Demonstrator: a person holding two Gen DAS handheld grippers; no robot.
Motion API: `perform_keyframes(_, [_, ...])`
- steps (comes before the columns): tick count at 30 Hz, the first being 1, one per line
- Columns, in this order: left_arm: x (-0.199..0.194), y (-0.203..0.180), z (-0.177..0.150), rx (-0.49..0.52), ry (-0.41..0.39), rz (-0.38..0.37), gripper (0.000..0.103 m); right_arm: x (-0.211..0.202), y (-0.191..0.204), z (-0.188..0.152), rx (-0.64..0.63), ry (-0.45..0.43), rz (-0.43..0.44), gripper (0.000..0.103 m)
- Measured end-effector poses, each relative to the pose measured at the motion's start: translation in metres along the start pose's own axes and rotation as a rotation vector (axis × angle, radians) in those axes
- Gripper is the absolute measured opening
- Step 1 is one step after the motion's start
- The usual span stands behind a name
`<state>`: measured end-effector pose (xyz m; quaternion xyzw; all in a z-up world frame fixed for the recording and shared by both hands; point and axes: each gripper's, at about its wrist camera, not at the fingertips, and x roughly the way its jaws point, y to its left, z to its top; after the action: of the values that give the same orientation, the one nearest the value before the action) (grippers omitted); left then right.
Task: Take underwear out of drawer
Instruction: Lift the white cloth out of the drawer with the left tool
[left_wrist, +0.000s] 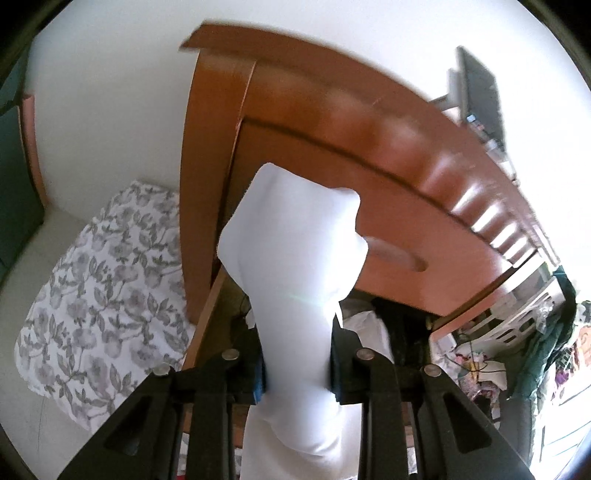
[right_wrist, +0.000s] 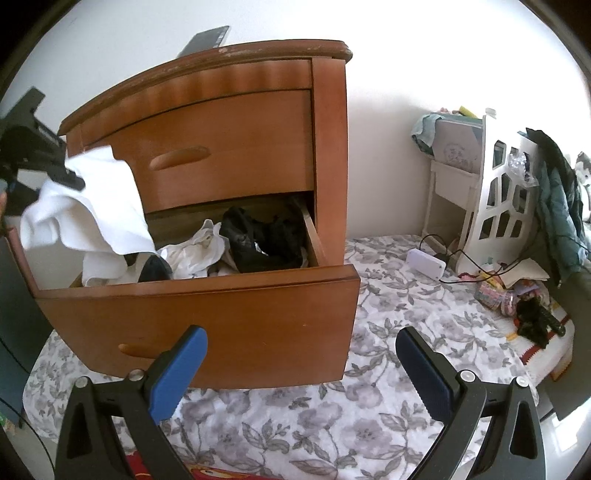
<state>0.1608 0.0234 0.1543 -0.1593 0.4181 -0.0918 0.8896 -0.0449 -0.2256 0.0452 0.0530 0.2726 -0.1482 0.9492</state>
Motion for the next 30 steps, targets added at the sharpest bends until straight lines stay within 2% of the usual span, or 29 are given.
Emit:
perform_keyframes(6, [-0.032, -0.015, 0.004, 0.037, -0.074, -0.042, 0.027, -0.003, 0.001, 0.0, -0.013, -0.012, -0.005, 0.103])
perform_keyframes(19, [-0.109, -0.033, 0.005, 0.092, -0.182, -0.132, 0.027, -0.01, 0.008, -0.003, -0.054, -0.034, -0.022, 0.103])
perform_keyframes(30, [-0.172, -0.04, -0.018, 0.144, -0.241, -0.187, 0.027, -0.015, 0.006, -0.006, -0.049, -0.045, -0.015, 0.103])
